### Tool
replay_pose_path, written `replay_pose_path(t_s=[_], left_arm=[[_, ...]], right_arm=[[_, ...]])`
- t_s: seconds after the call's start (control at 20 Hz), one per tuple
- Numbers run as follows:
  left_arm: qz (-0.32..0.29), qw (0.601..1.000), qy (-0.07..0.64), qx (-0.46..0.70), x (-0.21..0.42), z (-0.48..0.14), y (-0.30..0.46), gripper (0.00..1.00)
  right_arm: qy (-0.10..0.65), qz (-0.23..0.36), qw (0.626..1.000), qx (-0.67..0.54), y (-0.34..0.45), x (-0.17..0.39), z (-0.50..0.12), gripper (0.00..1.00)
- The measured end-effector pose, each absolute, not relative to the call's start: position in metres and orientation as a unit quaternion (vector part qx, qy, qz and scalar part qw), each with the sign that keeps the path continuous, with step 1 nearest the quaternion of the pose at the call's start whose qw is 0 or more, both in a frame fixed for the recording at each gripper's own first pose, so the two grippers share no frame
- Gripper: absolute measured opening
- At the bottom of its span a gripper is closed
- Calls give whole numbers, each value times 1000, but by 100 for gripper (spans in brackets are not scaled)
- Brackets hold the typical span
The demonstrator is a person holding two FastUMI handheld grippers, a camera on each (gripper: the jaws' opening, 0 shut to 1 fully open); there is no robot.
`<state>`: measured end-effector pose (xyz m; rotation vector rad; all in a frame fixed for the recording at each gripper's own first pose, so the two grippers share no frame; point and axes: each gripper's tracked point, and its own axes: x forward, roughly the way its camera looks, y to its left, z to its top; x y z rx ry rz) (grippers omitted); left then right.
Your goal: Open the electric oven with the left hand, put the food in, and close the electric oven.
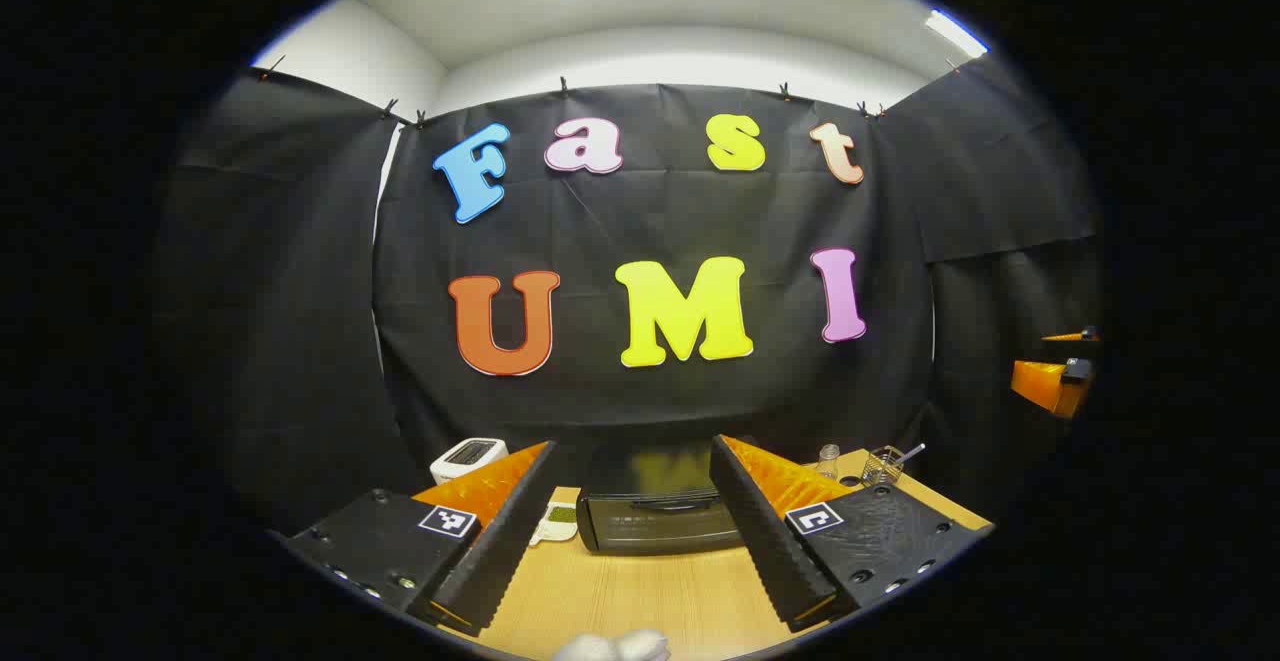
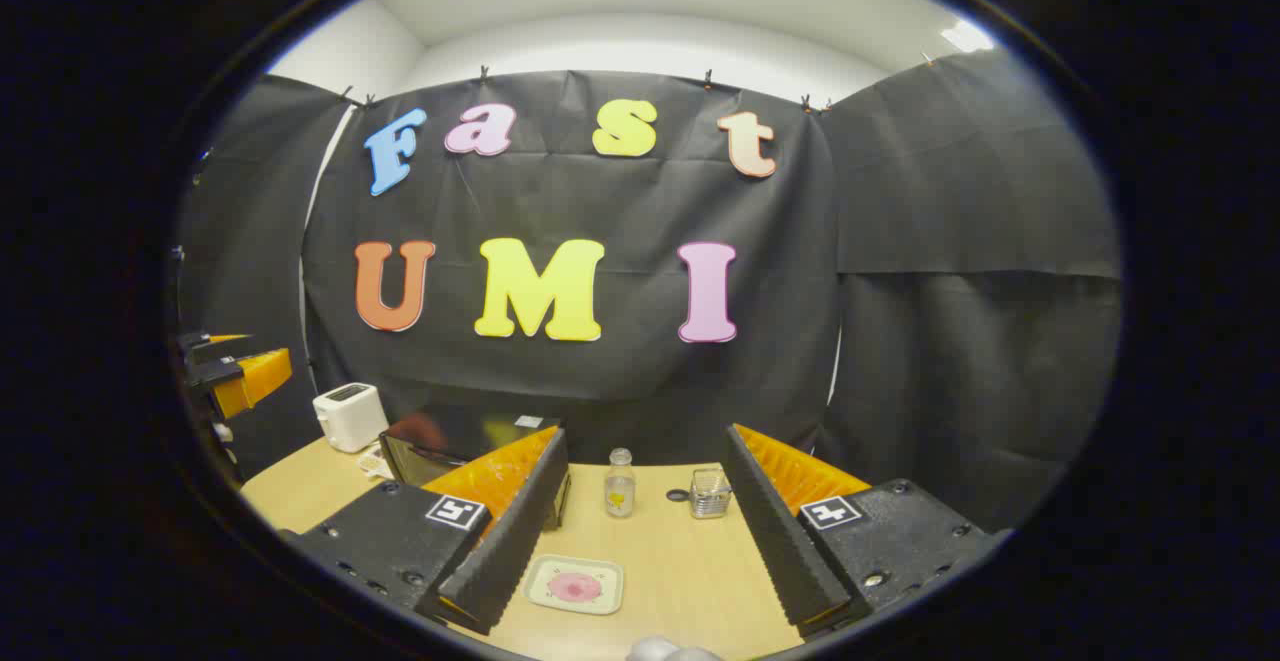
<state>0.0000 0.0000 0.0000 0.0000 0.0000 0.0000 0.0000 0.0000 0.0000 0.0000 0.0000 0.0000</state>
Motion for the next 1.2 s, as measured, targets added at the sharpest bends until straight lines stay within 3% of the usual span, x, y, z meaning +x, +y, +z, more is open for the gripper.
replay_pose_path(t_s=[0.8,1.2], left_arm=[[10,1000,4,5,6,-6,-4,96],[-10,1000,22,-10,75,-48,-30,96]], right_arm=[[4,3,1000,-2,-9,7,1,98],[14,-3,1000,-9,-17,9,5,99]])
